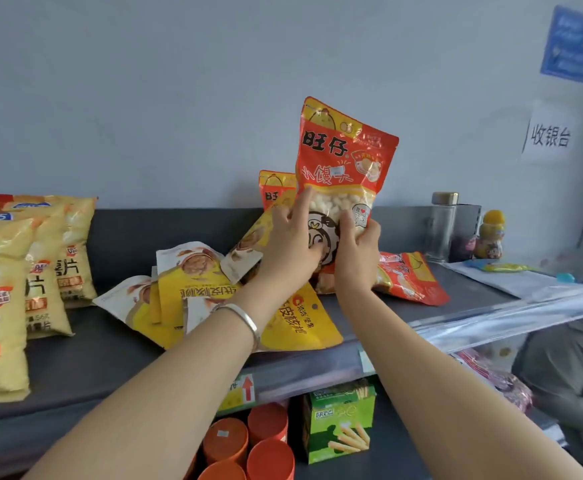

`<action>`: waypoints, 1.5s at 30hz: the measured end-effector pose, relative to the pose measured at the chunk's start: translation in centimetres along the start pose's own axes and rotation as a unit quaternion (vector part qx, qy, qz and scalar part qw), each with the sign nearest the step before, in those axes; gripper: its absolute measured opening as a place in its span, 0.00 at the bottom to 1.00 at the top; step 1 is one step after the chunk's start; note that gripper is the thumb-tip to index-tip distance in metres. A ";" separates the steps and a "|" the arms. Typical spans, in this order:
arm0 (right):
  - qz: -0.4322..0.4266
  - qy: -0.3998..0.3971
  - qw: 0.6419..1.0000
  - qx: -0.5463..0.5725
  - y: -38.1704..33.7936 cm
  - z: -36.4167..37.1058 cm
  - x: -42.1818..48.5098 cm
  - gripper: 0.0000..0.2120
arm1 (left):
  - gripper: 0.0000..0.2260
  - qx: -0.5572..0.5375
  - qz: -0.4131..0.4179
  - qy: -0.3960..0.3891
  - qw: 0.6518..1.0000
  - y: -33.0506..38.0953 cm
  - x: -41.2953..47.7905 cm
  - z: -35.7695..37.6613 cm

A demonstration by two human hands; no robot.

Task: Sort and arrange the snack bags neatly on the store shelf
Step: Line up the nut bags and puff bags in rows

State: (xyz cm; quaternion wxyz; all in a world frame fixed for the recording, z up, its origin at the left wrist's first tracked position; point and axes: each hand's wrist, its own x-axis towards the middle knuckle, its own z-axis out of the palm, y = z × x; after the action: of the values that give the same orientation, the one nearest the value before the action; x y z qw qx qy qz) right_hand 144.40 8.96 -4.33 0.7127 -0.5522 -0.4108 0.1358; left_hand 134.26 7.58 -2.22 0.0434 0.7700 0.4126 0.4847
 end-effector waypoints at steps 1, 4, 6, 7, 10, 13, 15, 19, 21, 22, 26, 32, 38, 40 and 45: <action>-0.004 0.011 1.000 -0.019 0.8 -1.3 0.7 0.25 | 0.36 0.002 0.008 -0.018 1.000 0.6 -0.2 1.3; -0.026 0.037 0.997 -0.067 3.2 -5.2 2.7 0.26 | 0.33 0.010 0.021 -0.098 0.995 1.8 -0.8 5.3; -0.022 0.038 0.993 -0.105 4.9 -7.3 3.7 0.28 | 0.32 0.005 0.023 -0.158 0.987 2.5 -1.0 7.8; -0.012 0.038 0.992 -0.122 5.6 -8.2 4.1 0.28 | 0.32 0.006 0.022 -0.179 0.983 2.8 -1.0 8.9; 0.000 0.027 0.989 -0.145 7.1 -9.8 5.1 0.27 | 0.33 0.012 0.011 -0.203 0.979 3.6 -1.0 11.3; 0.012 -0.020 0.983 -0.179 7.7 -10.2 6.2 0.26 | 0.35 0.008 -0.032 -0.218 0.975 3.3 -1.3 12.7; 0.013 -0.059 0.973 -0.225 7.8 -10.2 6.8 0.25 | 0.38 0.011 -0.068 -0.238 0.969 3.0 -1.6 13.2; 0.002 -0.088 0.954 -0.285 7.5 -10.3 7.4 0.22 | 0.39 0.012 -0.116 -0.249 0.962 3.3 -1.5 13.6; -0.024 -0.075 0.948 -0.307 7.3 -10.5 7.2 0.23 | 0.38 0.010 -0.125 -0.248 0.961 3.5 -1.3 13.5; -0.053 -0.063 0.943 -0.321 7.2 -10.6 7.0 0.23 | 0.38 0.019 -0.120 -0.238 0.964 3.5 -1.2 13.4; -0.177 -0.055 0.918 -0.349 6.6 -9.9 6.1 0.22 | 0.30 0.087 -0.084 -0.171 0.978 3.2 -1.0 11.6; -0.302 -0.113 0.895 -0.309 5.7 -6.7 3.2 0.16 | 0.21 0.134 -0.070 -0.088 0.984 1.0 -1.6 6.7; -0.389 -0.226 0.861 -0.236 3.4 -1.6 -1.2 0.14 | 0.14 0.172 -0.090 -0.007 0.981 -2.7 -3.2 -0.1; -0.385 -0.282 0.849 -0.224 2.5 0.4 -2.7 0.16 | 0.14 0.185 -0.116 0.012 0.976 -4.4 -3.8 -2.5; -0.357 -0.357 0.826 -0.252 0.8 4.9 -5.2 0.19 | 0.21 0.219 -0.242 0.036 0.945 -8.9 -5.4 -7.4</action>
State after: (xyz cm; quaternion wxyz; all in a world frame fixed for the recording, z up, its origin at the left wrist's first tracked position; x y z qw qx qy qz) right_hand 137.70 9.20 -7.07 0.3512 -0.4405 -0.8248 -0.0487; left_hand 122.14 7.31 -6.28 -0.0252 0.6195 0.6837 0.3848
